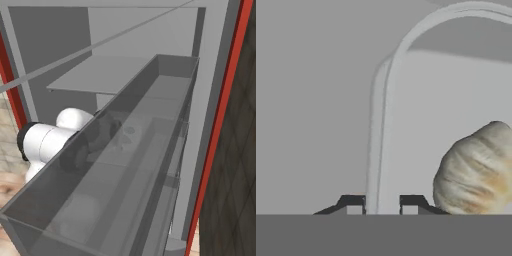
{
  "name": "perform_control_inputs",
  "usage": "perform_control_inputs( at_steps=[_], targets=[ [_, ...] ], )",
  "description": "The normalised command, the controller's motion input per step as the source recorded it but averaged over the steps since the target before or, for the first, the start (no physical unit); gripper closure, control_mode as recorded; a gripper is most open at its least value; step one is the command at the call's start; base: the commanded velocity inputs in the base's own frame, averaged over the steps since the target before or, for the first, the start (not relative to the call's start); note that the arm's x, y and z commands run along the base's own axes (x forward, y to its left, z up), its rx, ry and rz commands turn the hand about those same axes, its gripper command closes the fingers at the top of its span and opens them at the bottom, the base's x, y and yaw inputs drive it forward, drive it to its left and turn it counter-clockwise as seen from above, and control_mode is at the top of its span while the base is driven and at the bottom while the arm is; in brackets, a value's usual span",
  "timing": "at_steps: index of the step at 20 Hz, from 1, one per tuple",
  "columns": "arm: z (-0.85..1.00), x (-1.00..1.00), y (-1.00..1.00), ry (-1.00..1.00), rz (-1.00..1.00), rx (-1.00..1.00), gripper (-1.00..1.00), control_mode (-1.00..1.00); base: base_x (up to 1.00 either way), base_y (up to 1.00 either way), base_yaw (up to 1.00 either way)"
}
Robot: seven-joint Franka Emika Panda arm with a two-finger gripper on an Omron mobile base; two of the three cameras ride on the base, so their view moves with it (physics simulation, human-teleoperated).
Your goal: Place two dumplings into each of the tupperware containers and then place the containers in the fridge.
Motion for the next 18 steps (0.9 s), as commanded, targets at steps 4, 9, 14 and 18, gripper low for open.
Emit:
perform_control_inputs(
  at_steps=[4, 9, 14, 18],
  targets=[
    [0.03, -0.16, 0.0, 0.0, 0.0, 0.0, -1.0, -1.0, 0.0, 0.0, 0.0],
    [0.33, -0.4, 0.0, 0.0, 0.0, 0.01, -1.0, -1.0, 0.0, 0.0, 0.0],
    [0.76, -0.33, 0.0, 0.0, 0.0, 0.01, -1.0, -1.0, 0.0, 0.0, 0.0],
    [0.3, -0.89, 0.01, 0.04, -0.02, 0.06, -1.0, -1.0, 0.0, 0.0, 0.0]
  ],
)
